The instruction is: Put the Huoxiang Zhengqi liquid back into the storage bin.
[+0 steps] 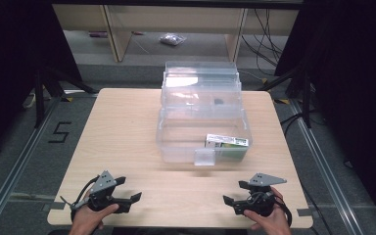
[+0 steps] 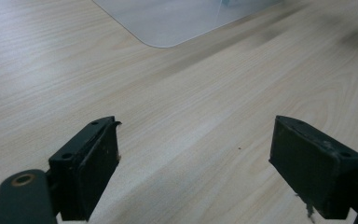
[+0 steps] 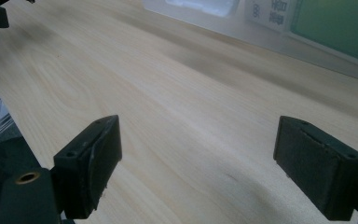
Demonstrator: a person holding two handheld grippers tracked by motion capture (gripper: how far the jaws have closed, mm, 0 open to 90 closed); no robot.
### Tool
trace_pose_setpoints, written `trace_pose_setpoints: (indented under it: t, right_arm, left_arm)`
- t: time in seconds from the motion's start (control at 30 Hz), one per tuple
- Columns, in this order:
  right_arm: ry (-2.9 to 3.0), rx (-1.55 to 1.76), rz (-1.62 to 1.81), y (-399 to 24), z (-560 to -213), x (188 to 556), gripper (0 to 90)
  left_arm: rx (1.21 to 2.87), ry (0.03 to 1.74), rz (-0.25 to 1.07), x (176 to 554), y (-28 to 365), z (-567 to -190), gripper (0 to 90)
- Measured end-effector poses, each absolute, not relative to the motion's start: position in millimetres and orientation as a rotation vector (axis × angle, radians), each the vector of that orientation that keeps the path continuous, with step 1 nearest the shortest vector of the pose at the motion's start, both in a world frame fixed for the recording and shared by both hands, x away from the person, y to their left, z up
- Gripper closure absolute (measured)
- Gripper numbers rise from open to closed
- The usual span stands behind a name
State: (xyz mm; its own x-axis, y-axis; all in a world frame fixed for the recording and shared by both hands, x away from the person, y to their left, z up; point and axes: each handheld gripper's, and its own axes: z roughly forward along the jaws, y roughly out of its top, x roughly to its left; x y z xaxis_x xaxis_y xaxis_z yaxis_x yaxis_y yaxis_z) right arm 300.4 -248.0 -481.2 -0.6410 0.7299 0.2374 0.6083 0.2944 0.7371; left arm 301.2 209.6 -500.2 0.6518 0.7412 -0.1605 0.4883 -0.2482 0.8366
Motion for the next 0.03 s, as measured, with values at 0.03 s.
trace_pose_setpoints:
  t: [0.03]
  right_arm:
    - [2.406,1.255,1.27,-248.5,-480.9,300.4,16.1]
  left_arm:
    - [1.918,0.963,0.332,301.2,210.3,-500.0,14.8]
